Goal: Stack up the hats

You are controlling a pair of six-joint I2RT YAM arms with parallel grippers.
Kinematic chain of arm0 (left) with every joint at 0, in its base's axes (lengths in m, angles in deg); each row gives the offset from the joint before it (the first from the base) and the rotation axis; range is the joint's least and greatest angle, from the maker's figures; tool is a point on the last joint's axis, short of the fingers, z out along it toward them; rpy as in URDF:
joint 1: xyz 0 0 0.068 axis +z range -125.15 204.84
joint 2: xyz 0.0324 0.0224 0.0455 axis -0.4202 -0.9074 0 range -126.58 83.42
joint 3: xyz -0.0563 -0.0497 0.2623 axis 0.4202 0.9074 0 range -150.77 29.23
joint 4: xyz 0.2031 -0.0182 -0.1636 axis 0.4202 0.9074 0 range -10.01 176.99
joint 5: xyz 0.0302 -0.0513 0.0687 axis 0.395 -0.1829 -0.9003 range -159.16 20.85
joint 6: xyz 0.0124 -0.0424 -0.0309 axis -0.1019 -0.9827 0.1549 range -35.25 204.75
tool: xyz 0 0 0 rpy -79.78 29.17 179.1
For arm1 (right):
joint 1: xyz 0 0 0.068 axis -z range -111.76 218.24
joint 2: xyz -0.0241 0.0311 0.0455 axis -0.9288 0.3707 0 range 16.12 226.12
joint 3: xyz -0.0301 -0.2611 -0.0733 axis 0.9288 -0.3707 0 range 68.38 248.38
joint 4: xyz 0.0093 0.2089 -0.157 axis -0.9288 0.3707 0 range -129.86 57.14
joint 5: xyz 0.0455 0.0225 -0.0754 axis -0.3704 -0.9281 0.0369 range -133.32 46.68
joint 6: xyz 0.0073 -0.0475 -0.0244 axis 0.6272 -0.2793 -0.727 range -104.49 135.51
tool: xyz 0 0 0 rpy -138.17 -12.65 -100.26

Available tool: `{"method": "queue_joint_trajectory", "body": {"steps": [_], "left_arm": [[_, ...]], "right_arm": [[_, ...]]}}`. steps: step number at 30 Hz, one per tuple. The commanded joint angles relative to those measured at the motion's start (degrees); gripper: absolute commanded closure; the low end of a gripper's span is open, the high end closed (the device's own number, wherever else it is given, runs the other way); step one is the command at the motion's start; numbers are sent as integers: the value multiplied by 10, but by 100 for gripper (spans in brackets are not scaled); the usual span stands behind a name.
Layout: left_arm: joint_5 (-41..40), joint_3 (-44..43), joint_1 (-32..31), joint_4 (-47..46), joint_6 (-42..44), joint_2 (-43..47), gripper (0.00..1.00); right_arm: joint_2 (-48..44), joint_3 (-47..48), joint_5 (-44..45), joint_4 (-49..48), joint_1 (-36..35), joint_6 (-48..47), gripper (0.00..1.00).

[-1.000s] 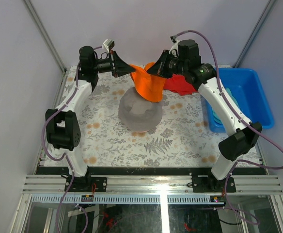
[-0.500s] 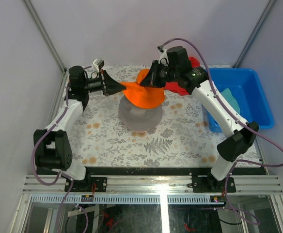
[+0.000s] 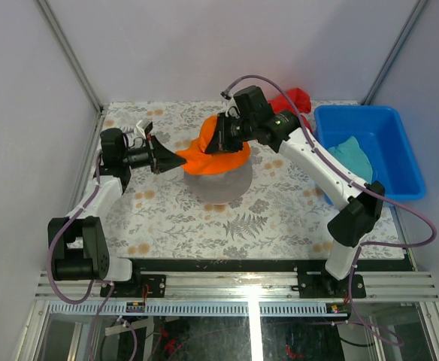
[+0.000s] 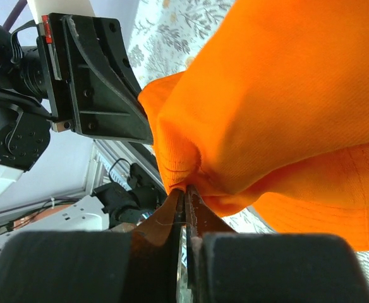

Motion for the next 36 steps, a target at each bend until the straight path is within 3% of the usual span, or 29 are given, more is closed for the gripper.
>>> {"method": "queue_joint_trajectory", "body": {"steps": [1, 4, 7, 9, 15, 18, 25, 36], "left_arm": [[-42, 52, 32, 20, 40, 0, 100], [-44, 70, 32, 13, 41, -1, 100], [-43, 75, 32, 11, 45, -7, 100], [-43, 73, 30, 10, 46, -8, 100], [-49, 55, 10, 11, 47, -19, 100], [-56, 49, -7, 12, 46, -22, 100], [-67, 49, -34, 12, 47, -29, 100], [-67, 56, -40, 46, 71, -23, 100]], "right_arm": [[-29, 21, 27, 78, 8, -33, 96], [-31, 24, 30, 83, 8, -39, 87], [-40, 23, 36, 79, 8, -43, 64], [-46, 26, 46, 78, 8, -48, 56], [-86, 32, 94, 75, 19, -53, 51], [-121, -24, 55, 47, 68, -29, 50], [-225, -314, -154, -172, 202, 129, 48], [-241, -481, -232, -413, 208, 322, 43]]}}
